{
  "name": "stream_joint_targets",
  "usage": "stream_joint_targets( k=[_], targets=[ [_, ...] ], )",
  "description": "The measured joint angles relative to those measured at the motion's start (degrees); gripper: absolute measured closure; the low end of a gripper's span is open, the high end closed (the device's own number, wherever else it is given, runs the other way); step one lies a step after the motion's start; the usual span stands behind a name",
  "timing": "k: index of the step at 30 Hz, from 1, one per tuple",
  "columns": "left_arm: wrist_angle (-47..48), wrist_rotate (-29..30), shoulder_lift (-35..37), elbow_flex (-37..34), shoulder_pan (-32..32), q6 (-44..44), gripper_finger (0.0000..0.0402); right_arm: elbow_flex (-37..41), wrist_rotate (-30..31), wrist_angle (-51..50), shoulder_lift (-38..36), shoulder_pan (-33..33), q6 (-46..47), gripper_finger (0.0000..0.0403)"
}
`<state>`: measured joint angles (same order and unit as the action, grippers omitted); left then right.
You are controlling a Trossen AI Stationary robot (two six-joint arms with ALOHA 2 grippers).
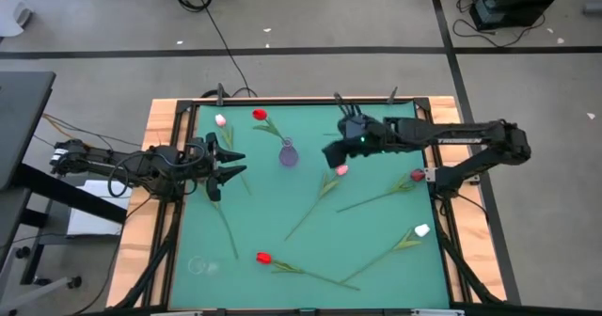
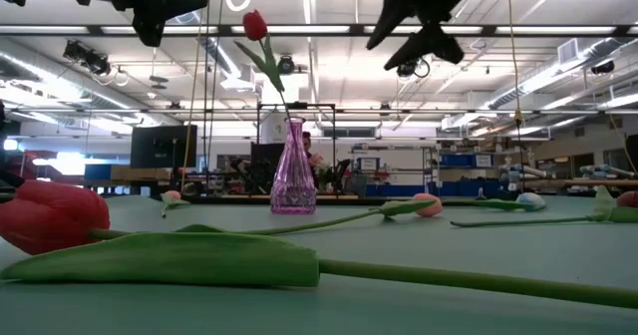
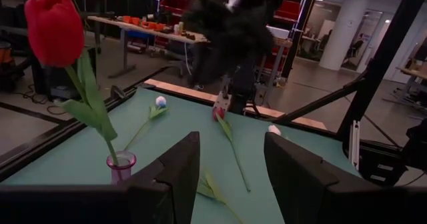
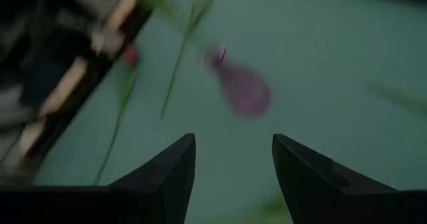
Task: Sort flowers into vase by color
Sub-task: Put the red flower into the violet vase
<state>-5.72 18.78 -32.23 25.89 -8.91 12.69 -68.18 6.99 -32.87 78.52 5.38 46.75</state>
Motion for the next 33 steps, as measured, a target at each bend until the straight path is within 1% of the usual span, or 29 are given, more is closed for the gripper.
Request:
stream_joint_targets(
  k=[2,4,11,15,21,23,27,29,33],
  targets=[
    [0.0,0.0,0.0,0.0,0.0,0.0,0.0228,0.0,-3.1,-1.1,0.3,-2.3,-3.8,0.0196],
    [0.0,0.0,0.0,0.0,0.0,0.0,0.0228,0.0,-4.3,-0.9,1.3,-5.1,-7.4,0.0197],
    [0.0,0.0,0.0,0.0,0.0,0.0,0.0228,0.0,-3.8,5.7,8.6,-14.0,-13.3,0.0198],
    [0.0,0.0,0.0,0.0,0.0,0.0,0.0228,0.0,-4.0,12.1,13.8,-18.5,-13.3,0.0198],
    [0.0,0.0,0.0,0.0,0.0,0.0,0.0228,0.0,-3.6,28.4,21.3,-24.3,-10.1,0.0198],
    [0.0,0.0,0.0,0.0,0.0,0.0,0.0228,-0.8,-3.6,31.6,23.9,-26.2,-8.3,0.0198],
    [0.0,0.0,0.0,0.0,0.0,0.0,0.0228,-5.7,-3.6,29.6,29.8,-29.9,-5.7,0.0198],
    [0.0,0.0,0.0,0.0,0.0,0.0,0.0228,-8.9,-3.6,27.3,32.6,-31.5,-6.7,0.0198],
    [0.0,0.0,0.0,0.0,0.0,0.0,0.0228,-15.2,-3.6,18.9,38.5,-34.0,-10.1,0.0198]
  ],
)
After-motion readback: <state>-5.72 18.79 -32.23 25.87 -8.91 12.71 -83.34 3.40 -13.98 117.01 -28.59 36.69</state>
